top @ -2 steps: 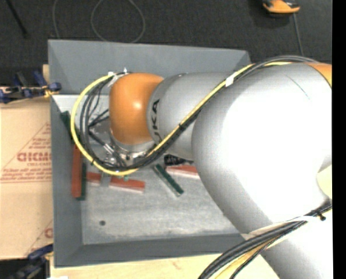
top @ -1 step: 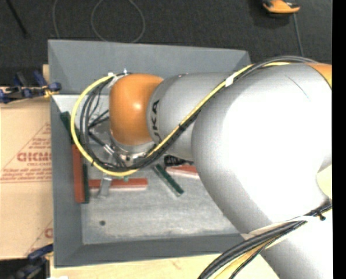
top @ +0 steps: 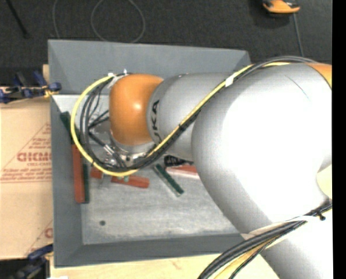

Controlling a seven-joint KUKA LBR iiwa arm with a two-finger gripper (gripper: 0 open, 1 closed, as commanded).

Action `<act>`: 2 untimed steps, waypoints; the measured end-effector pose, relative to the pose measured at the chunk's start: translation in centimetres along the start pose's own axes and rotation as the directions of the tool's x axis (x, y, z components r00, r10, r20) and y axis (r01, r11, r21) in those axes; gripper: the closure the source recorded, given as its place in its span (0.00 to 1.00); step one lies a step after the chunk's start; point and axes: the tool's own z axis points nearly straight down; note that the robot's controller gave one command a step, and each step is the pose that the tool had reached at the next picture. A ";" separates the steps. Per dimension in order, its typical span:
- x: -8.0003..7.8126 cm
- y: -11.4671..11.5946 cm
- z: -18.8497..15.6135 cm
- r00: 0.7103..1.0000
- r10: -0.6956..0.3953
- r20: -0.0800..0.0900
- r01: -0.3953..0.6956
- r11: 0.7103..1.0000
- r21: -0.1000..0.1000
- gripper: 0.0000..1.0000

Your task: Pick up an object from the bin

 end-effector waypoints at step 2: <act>4.5 0.5 -25.2 1.000 -0.014 0.007 0.014 1.000 -0.007 1.00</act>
Offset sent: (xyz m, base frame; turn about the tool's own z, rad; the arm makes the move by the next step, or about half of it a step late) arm -0.0197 0.0086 0.0800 0.0384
